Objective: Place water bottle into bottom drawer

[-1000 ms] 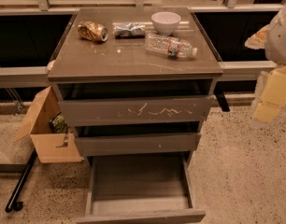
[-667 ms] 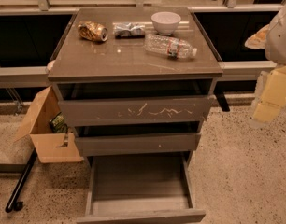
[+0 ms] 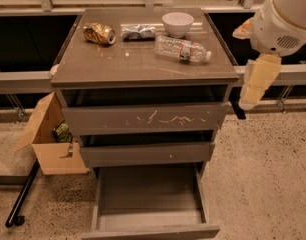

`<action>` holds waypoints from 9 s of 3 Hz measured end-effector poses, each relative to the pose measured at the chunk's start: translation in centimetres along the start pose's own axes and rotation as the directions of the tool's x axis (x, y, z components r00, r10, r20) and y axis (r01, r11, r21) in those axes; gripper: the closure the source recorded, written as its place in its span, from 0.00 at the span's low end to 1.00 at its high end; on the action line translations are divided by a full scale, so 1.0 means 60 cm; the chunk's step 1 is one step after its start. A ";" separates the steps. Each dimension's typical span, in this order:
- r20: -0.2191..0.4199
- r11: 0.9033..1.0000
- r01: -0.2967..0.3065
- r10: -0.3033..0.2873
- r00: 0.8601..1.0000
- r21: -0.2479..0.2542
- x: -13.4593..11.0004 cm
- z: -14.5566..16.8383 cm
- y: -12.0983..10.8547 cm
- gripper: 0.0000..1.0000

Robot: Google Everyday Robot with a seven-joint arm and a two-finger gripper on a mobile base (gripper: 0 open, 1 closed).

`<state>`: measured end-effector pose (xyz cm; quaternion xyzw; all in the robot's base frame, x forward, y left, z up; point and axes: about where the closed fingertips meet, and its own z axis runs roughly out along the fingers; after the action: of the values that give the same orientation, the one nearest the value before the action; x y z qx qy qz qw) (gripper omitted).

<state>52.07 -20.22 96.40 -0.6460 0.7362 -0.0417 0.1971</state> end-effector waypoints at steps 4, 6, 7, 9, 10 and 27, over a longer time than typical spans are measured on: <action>0.169 0.999 -0.025 0.032 0.985 -0.040 -0.063 0.149 -0.145 0.00; 0.255 0.998 -0.060 0.052 0.965 0.022 -0.073 0.206 -0.258 0.00; 0.302 0.993 -0.111 0.091 0.949 0.049 -0.077 0.231 -0.310 0.00; 0.387 0.951 -0.308 0.277 0.880 0.019 -0.068 0.334 -0.364 0.00; 0.418 0.937 -0.348 0.307 0.855 0.022 -0.068 0.355 -0.382 0.00; 0.466 0.948 -0.067 0.213 0.859 -0.310 0.078 0.618 0.205 1.00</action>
Offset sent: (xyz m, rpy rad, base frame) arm 0.1579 0.0591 -0.0587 0.3008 0.0522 -0.0185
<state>52.91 -15.57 57.32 -0.6006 0.7050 0.2450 0.2869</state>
